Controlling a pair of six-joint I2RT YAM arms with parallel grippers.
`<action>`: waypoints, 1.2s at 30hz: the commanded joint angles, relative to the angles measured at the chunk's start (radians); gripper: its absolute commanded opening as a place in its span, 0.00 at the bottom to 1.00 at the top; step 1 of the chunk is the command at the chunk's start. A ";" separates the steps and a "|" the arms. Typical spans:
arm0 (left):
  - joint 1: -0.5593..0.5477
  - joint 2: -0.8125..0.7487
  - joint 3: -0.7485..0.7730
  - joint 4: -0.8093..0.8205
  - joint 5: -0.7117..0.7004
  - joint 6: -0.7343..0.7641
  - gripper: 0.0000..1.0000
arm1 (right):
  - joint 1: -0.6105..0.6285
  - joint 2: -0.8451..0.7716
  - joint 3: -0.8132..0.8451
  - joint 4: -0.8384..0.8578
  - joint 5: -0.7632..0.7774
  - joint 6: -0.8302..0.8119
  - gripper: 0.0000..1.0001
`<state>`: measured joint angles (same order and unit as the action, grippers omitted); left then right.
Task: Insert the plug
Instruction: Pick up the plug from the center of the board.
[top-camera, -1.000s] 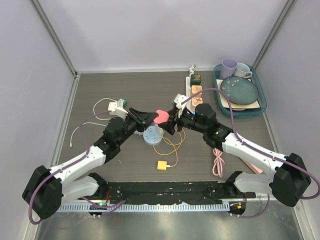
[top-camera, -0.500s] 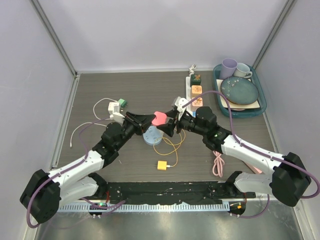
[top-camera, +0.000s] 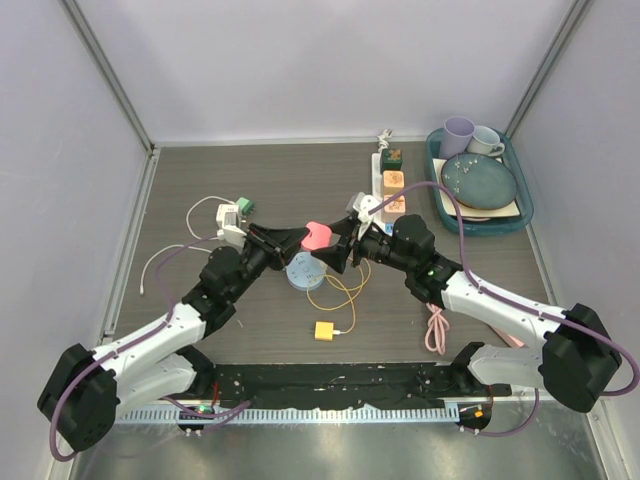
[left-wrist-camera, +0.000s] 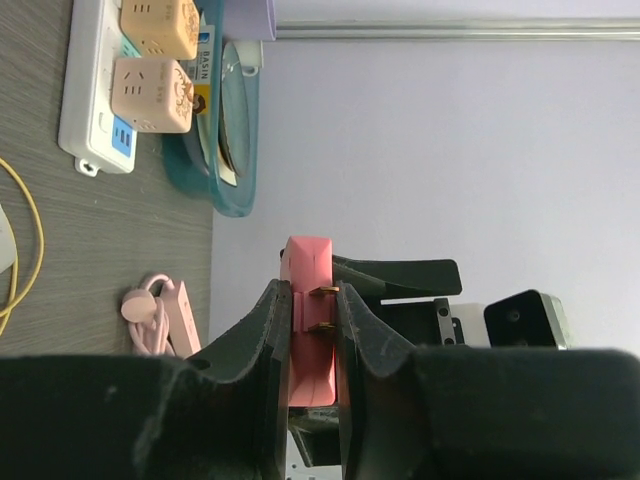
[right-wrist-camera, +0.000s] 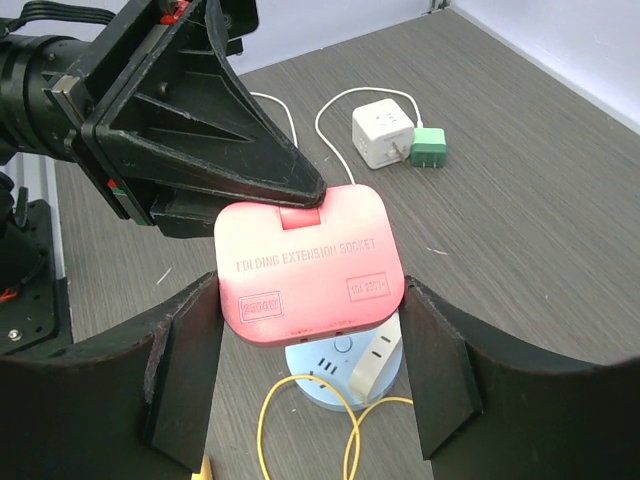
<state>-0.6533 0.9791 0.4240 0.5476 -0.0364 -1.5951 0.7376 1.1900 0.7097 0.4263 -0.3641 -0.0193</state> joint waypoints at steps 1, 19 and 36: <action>0.003 -0.039 0.027 0.046 -0.033 0.039 0.00 | -0.003 0.003 0.028 0.020 0.004 0.093 0.54; 0.004 -0.103 0.032 -0.067 -0.126 0.205 0.00 | -0.023 -0.087 -0.008 0.038 0.202 0.597 0.97; 0.004 -0.108 0.030 -0.018 -0.091 0.204 0.00 | -0.043 0.158 -0.191 0.709 0.122 1.219 0.83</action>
<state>-0.6525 0.8917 0.4240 0.4606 -0.1303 -1.4021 0.6960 1.3121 0.5266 0.9291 -0.2237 1.0798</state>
